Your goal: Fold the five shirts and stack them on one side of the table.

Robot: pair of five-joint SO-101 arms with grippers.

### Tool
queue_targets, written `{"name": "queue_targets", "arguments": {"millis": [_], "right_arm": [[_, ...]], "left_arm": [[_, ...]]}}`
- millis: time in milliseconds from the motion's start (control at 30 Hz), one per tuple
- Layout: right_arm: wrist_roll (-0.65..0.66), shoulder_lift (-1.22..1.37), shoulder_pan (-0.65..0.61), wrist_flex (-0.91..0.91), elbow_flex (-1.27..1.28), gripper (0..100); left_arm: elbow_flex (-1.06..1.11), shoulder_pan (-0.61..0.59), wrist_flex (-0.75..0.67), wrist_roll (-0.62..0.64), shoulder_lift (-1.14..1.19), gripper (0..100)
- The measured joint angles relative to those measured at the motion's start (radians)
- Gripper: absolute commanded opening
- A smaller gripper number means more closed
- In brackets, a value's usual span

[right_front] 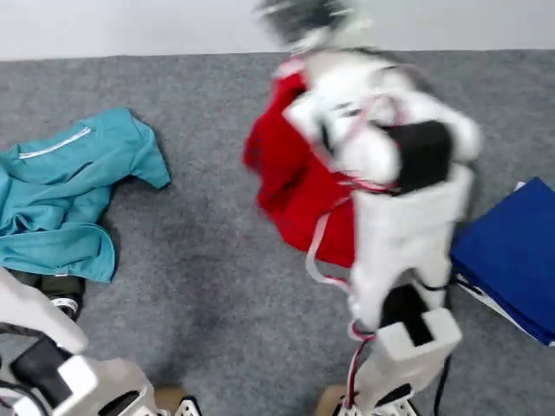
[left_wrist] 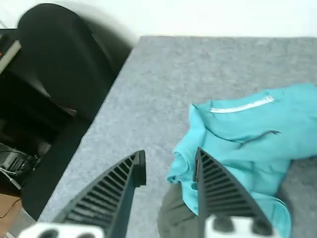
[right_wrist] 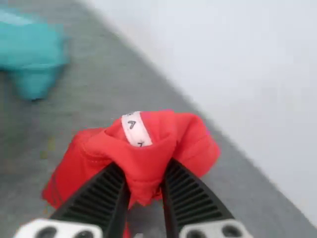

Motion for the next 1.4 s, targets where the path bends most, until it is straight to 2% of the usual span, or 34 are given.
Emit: {"name": "queue_targets", "arguments": {"millis": [167, 267, 367, 467, 567, 700, 900, 1033, 1167, 1400], "right_arm": [[0.000, 0.107, -0.255, 0.000, 0.173, 2.7], [0.000, 0.169, -0.377, 0.000, 0.199, 15.1], [-0.003, 0.183, -0.413, 0.000, 0.201, 26.7], [-0.043, 0.183, -0.413, 0.000, 0.204, 26.4], [-0.058, 0.161, -0.388, 0.000, 0.204, 26.3], [-0.068, 0.109, -0.284, 0.000, 0.204, 26.3], [-0.068, 0.064, -0.081, 0.000, 0.207, 26.3], [-0.068, 0.049, 0.034, 0.000, 0.302, 26.3], [-0.071, -0.005, 0.049, 0.000, 0.468, 26.3], [-0.071, -0.190, 0.060, 0.000, 0.836, 26.3]], "left_arm": [[0.129, 0.005, 0.000, 0.000, -0.052, 17], [0.192, 0.005, 0.000, 0.000, -0.060, 17], [0.224, 0.005, 0.000, 0.000, -0.060, 17], [0.242, 0.005, 0.000, -0.002, -0.060, 17], [0.285, 0.005, -0.002, -0.002, -0.060, 17], [0.350, 0.034, -0.025, -0.002, -0.060, 17], [0.456, 0.150, -0.032, -0.002, -0.061, 17], [0.569, 0.265, -0.080, -0.002, -0.061, 17], [0.669, 0.330, -0.146, 0.012, -0.061, 17], [0.755, 0.342, -0.203, 0.032, -0.061, 17]]}}
